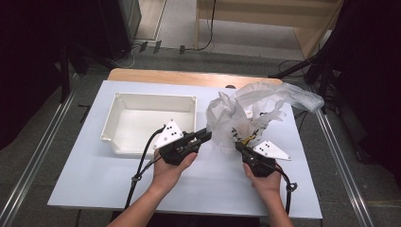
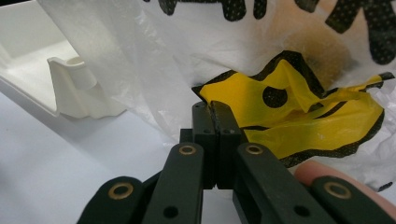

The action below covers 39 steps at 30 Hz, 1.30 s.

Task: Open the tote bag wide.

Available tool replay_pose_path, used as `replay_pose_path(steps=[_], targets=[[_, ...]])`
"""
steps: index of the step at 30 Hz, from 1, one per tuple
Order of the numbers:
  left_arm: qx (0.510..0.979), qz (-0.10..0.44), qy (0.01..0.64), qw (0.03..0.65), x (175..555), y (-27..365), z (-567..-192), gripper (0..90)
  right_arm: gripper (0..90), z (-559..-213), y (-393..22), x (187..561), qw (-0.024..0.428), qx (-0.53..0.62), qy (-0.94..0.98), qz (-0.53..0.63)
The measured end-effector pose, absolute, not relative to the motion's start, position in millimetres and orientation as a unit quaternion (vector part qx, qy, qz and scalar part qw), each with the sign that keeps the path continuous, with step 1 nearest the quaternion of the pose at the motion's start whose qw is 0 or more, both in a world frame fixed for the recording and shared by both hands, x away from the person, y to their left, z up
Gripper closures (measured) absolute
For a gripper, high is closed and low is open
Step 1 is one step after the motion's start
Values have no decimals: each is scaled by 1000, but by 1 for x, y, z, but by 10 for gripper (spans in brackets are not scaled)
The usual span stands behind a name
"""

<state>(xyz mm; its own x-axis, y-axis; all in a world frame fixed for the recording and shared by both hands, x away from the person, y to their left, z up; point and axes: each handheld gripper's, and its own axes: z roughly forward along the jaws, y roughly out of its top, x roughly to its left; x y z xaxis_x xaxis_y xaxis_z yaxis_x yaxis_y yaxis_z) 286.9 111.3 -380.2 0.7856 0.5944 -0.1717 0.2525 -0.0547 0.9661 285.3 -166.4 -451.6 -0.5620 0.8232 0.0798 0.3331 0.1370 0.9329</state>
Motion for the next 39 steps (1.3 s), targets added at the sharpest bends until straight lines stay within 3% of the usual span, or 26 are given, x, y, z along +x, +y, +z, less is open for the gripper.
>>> replay_pose_path(steps=[6,8,10,12,25,27,28,29,31,36,39], targets=[[718,117,309,613,293,114,-388,900,885,-451,-167,285,234,410,715,516],[720,113,314,609,295,115,-392,900,771,-449,-169,284,240,407,706,527],[724,110,316,604,296,117,-396,900,737,-447,-170,283,242,407,702,531],[724,106,318,602,296,117,-400,900,635,-440,-172,281,257,411,690,538],[737,93,323,586,296,113,-419,900,380,-404,-182,278,301,455,613,572],[737,90,326,585,296,112,-422,900,408,-405,-184,284,296,468,608,569],[739,89,326,583,296,112,-424,900,446,-407,-185,287,293,469,608,570],[740,86,328,581,296,111,-426,900,539,-410,-184,291,281,468,614,570],[745,84,329,574,296,109,-429,900,586,-411,-183,292,278,466,619,568],[751,77,336,563,296,107,-438,900,900,-416,-180,297,279,476,628,549],[751,76,339,562,294,108,-443,900,900,-418,-181,297,283,478,631,542]])
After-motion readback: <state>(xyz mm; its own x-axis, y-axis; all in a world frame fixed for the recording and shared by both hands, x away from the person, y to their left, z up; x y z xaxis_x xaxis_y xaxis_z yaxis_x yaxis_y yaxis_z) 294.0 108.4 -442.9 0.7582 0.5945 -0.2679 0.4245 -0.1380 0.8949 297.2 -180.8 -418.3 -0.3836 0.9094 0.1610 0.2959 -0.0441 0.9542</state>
